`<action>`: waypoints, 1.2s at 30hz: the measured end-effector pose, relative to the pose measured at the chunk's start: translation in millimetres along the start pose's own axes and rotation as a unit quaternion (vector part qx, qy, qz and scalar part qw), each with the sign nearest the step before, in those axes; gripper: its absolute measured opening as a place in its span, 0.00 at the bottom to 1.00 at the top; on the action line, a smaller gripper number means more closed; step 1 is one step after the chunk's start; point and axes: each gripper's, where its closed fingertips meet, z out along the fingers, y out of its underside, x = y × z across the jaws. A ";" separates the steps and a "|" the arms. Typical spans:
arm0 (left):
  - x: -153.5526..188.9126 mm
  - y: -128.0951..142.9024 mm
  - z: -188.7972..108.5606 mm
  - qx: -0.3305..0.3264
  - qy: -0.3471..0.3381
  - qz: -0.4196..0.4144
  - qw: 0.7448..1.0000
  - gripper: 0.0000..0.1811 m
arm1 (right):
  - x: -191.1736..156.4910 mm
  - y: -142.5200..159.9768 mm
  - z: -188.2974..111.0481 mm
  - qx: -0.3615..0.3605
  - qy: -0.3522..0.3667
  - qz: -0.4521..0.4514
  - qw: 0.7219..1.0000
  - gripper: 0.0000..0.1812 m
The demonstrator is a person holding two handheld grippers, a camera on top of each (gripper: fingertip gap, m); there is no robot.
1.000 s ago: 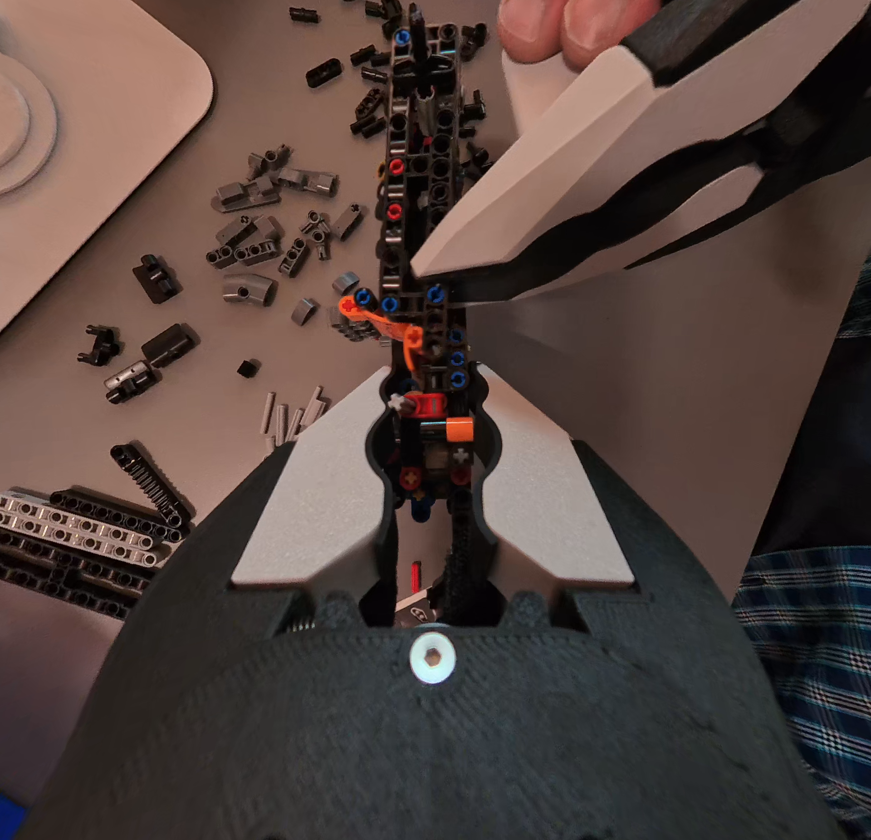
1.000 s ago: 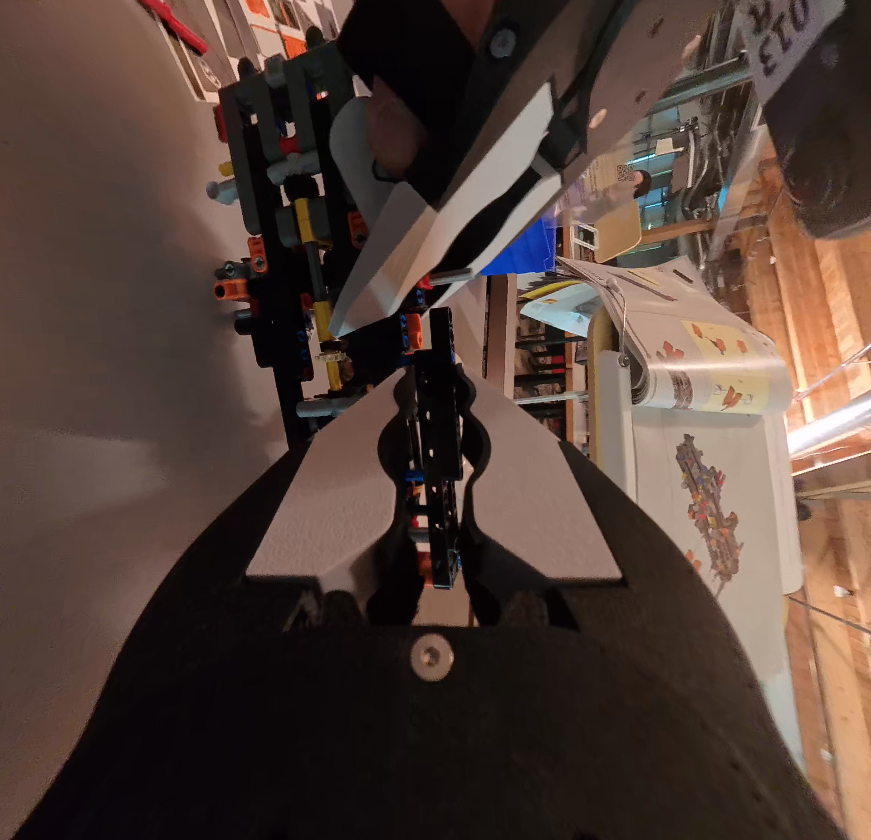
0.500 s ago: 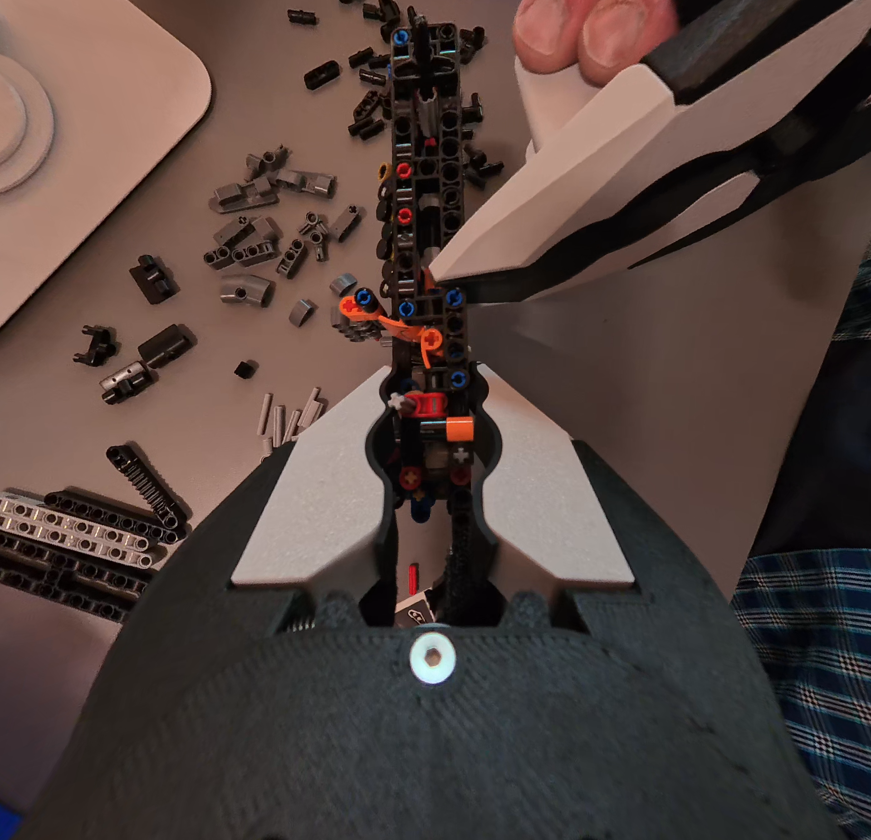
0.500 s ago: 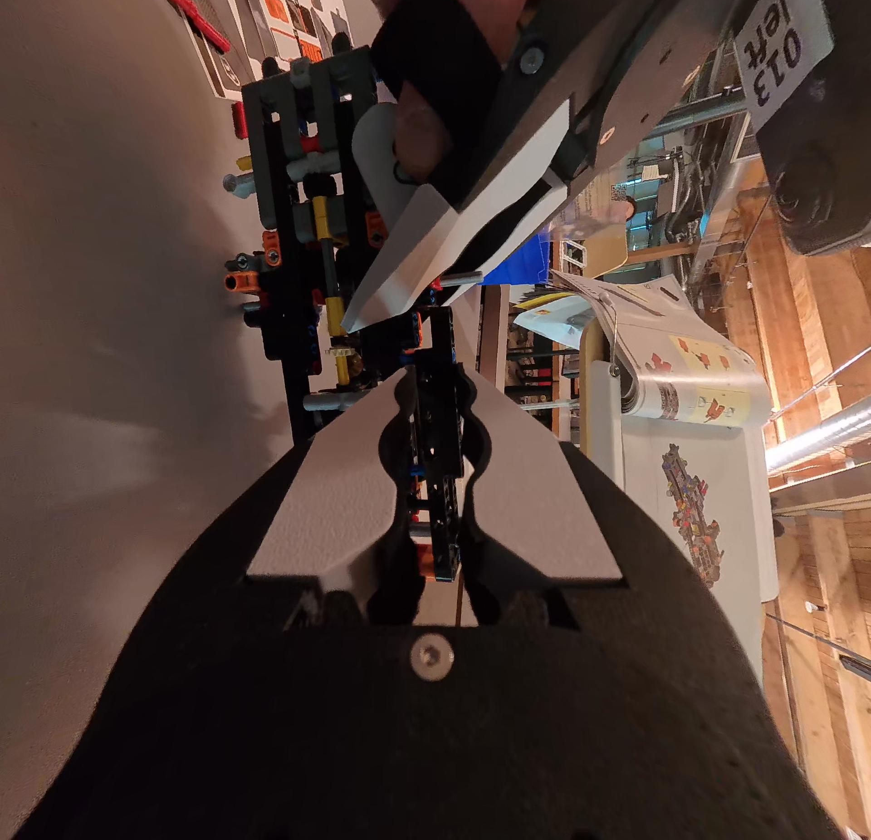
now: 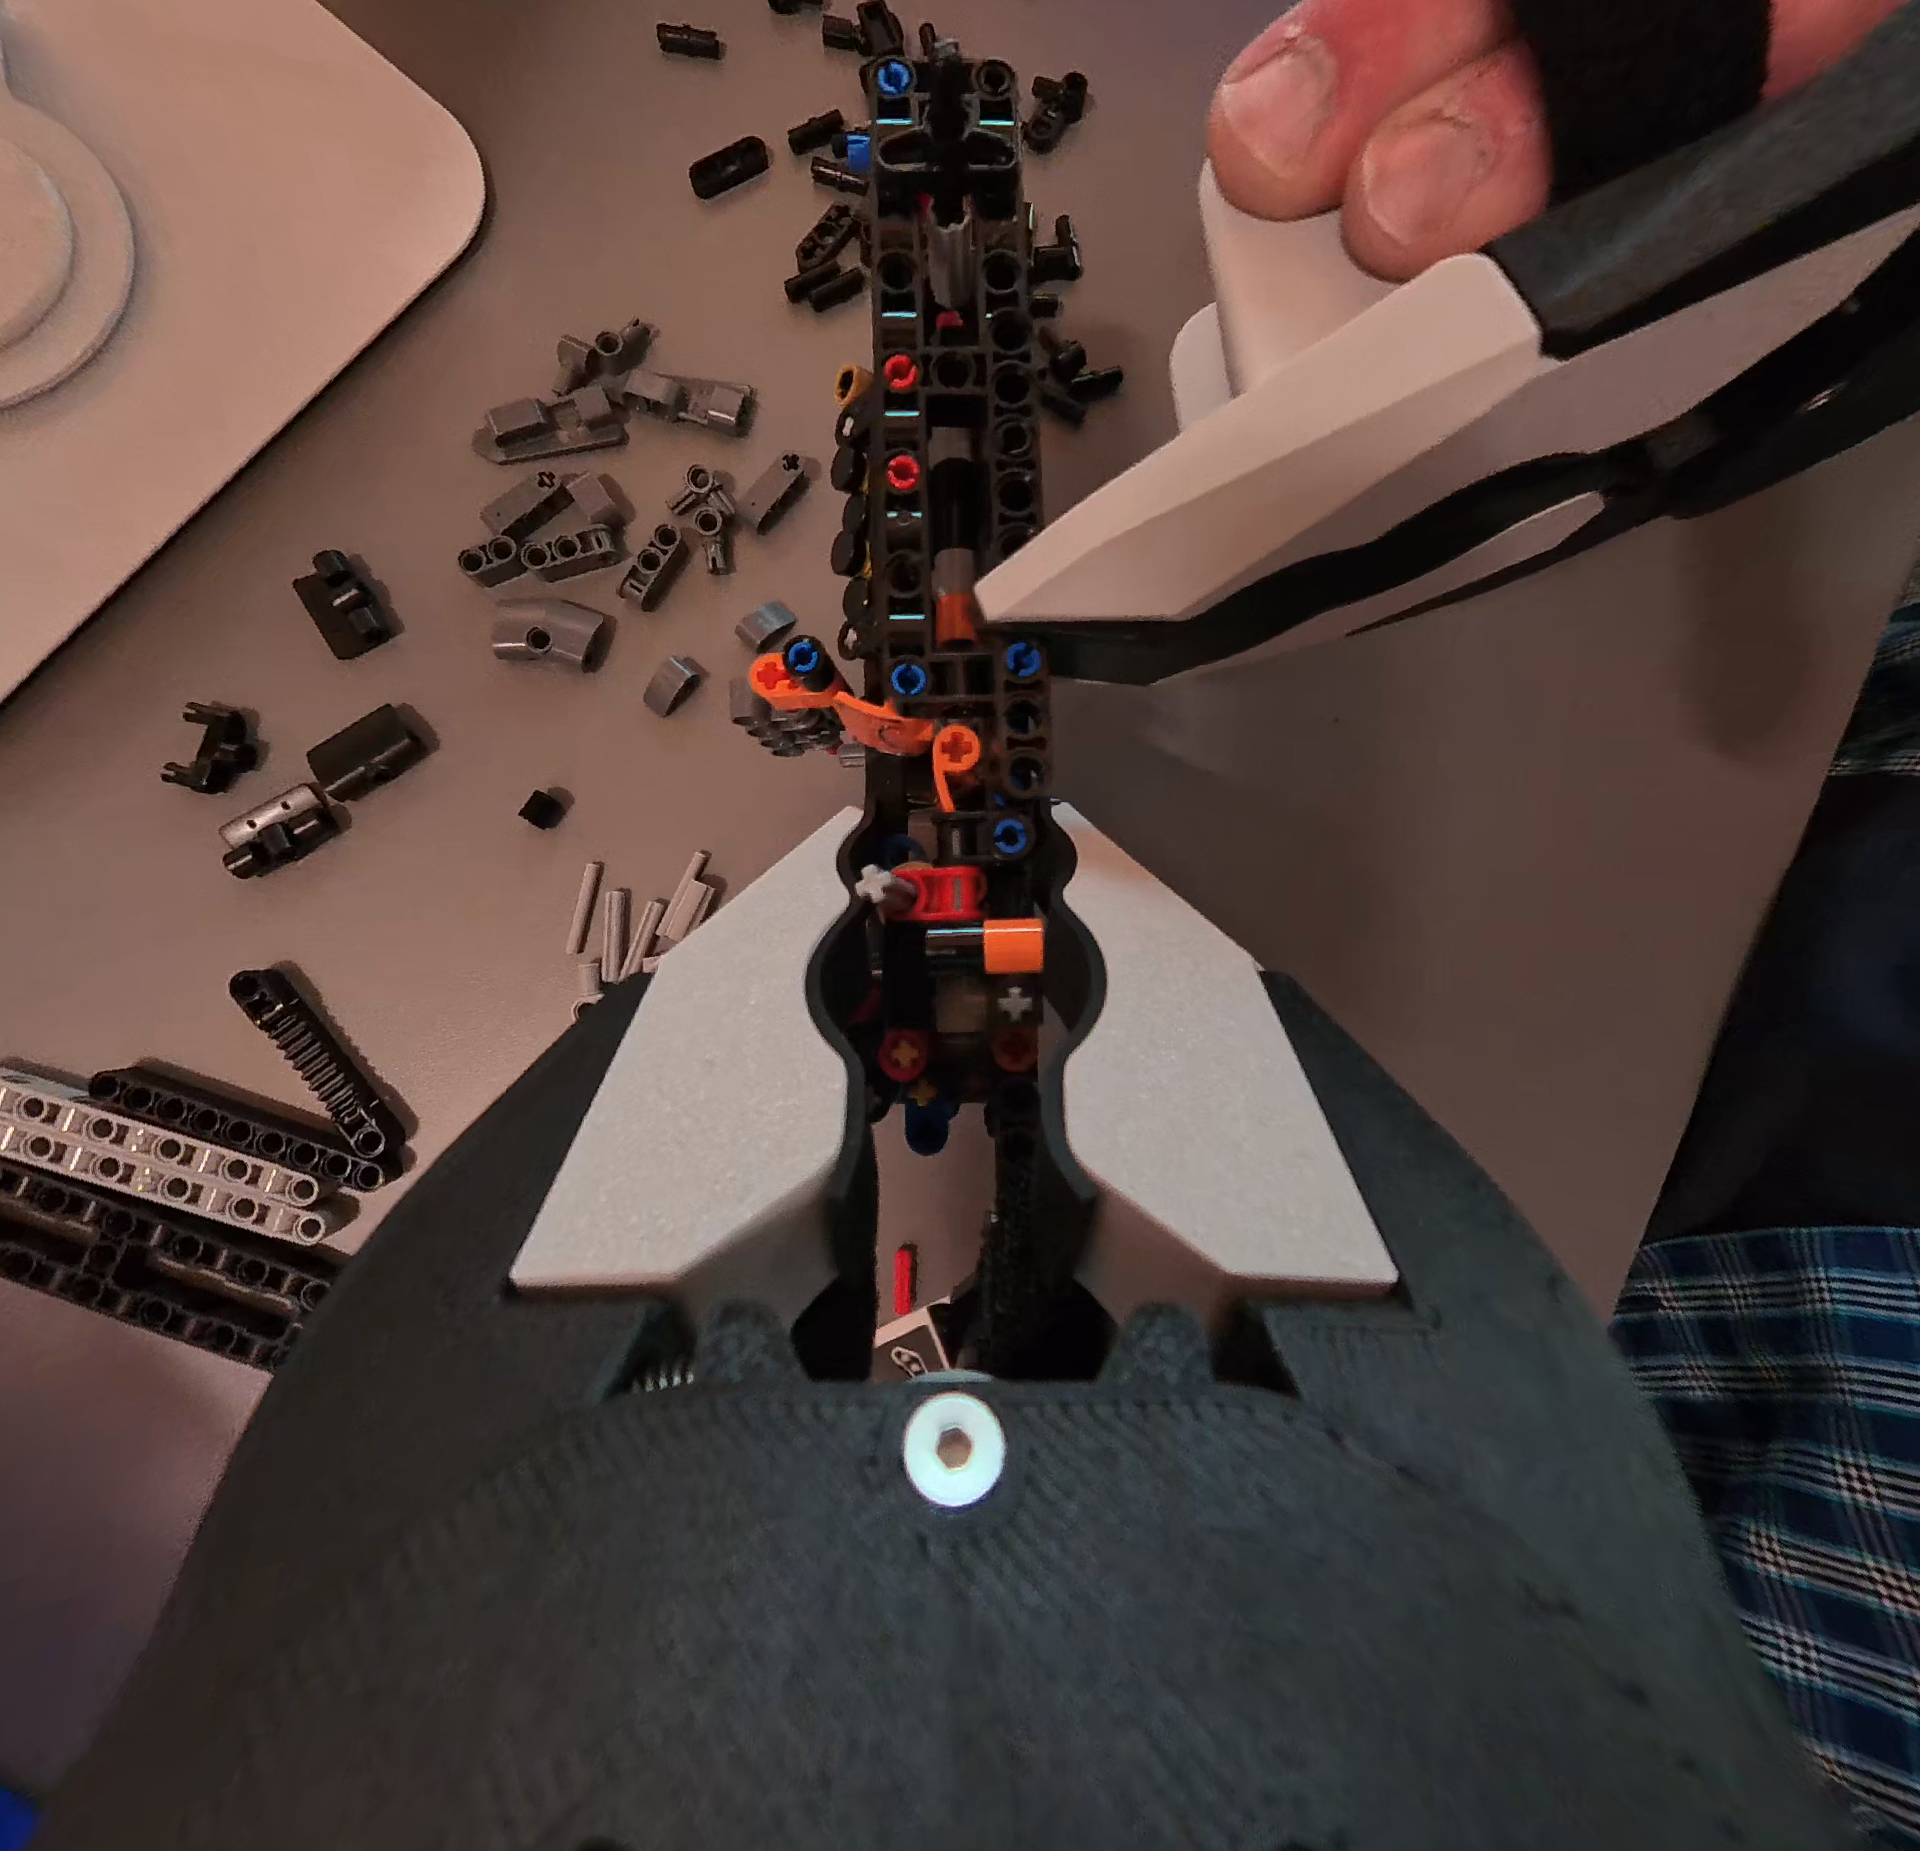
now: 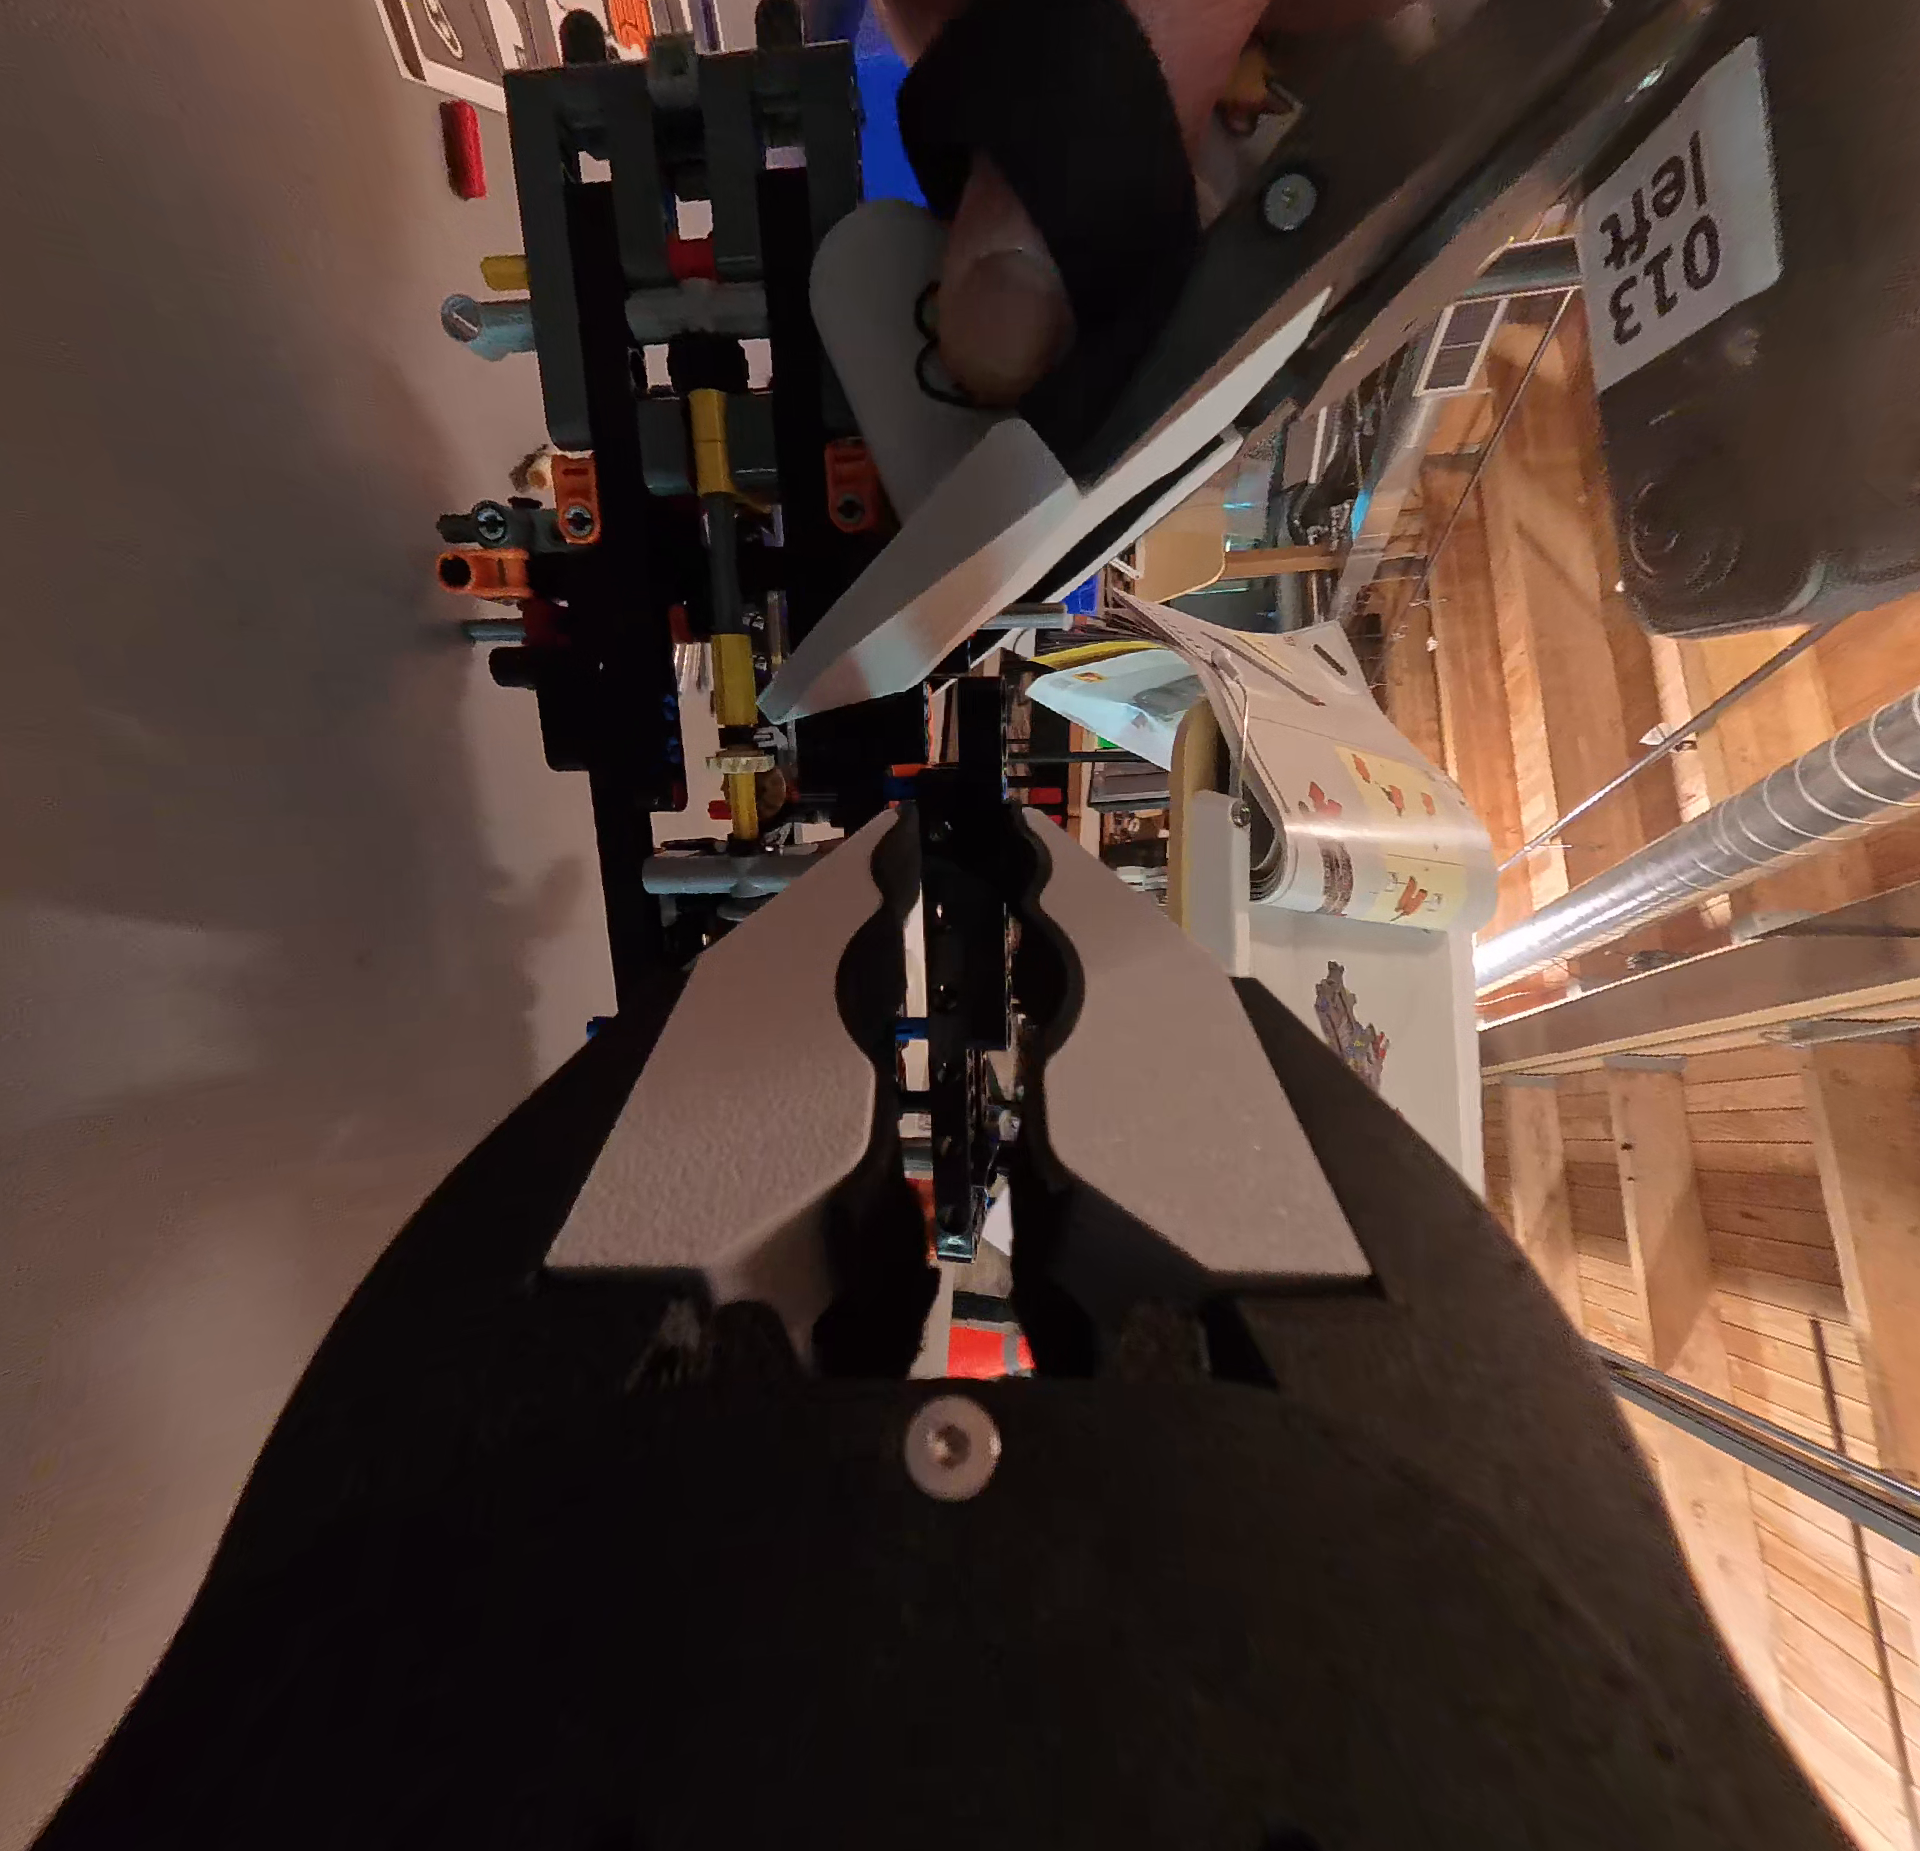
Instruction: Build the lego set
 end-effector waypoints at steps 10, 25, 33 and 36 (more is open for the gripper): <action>2.1 0.0 0.5 -0.006 -0.007 0.012 1.000 0.15 | 2.4 1.5 1.7 -0.016 -0.017 0.033 0.999 0.07; 0.9 0.1 0.3 -0.005 -0.010 0.009 1.000 0.15 | 2.8 0.9 -0.1 -0.010 -0.029 0.028 0.999 0.07; -0.2 -0.7 0.3 0.001 -0.010 0.000 1.000 0.15 | 3.3 1.2 0.9 -0.021 -0.017 -0.002 1.000 0.07; -0.4 -1.1 0.7 0.001 -0.012 -0.008 1.000 0.15 | 3.3 1.4 0.8 -0.021 -0.017 -0.003 1.000 0.07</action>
